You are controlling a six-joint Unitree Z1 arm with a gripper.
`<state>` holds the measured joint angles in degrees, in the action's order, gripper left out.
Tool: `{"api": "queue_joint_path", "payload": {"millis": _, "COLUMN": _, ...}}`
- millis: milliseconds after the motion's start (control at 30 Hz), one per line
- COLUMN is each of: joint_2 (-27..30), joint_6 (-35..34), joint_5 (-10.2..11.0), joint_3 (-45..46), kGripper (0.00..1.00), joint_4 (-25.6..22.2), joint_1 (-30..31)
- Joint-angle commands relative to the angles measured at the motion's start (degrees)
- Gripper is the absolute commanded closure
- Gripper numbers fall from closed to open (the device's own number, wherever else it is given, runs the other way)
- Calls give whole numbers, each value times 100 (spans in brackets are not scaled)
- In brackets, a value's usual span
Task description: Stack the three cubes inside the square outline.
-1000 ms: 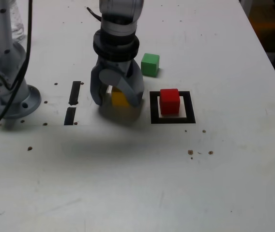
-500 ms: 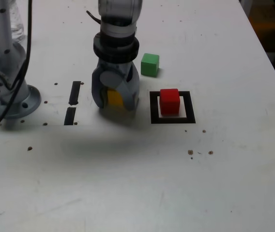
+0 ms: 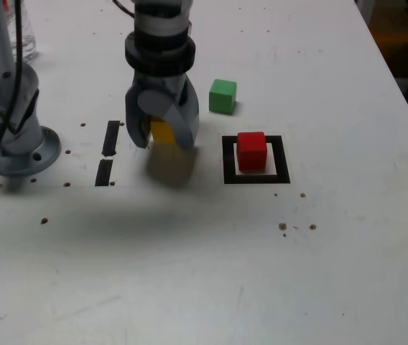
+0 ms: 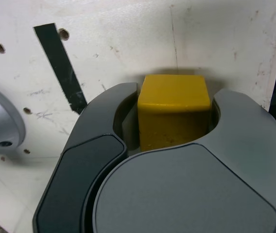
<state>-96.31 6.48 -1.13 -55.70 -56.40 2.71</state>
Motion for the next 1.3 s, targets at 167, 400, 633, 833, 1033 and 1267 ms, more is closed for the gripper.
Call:
{"api": "queue_joint_path", "payload": {"millis": 167, "joint_2": 117, "joint_6": -107, "joint_5": -54, "joint_3": -412, "kGripper": 77, "joint_4": -431, "joint_1": -2}}
{"api": "queue_joint_path", "payload": {"millis": 400, "joint_2": 47, "joint_6": -345, "joint_5": -28, "joint_3": -1206, "kGripper": 77, "joint_4": -1064, "joint_1": 116}}
{"api": "queue_joint_path", "payload": {"millis": 633, "joint_2": -125, "joint_6": -579, "joint_5": 74, "joint_3": -1736, "kGripper": 77, "joint_4": -1373, "joint_1": 147}}
{"api": "queue_joint_path", "payload": {"millis": 833, "joint_2": -378, "joint_6": -760, "joint_5": 125, "joint_3": -2143, "kGripper": 77, "joint_4": -1546, "joint_1": 230}}
{"api": "queue_joint_path", "payload": {"millis": 1033, "joint_2": -668, "joint_6": -867, "joint_5": 170, "joint_3": -2473, "kGripper": 77, "joint_4": -1702, "joint_1": 357}}
{"api": "queue_joint_path", "payload": {"millis": 1267, "joint_2": -982, "joint_6": -975, "joint_5": 170, "joint_3": -2819, "kGripper": 77, "joint_4": -1760, "joint_1": 521}}
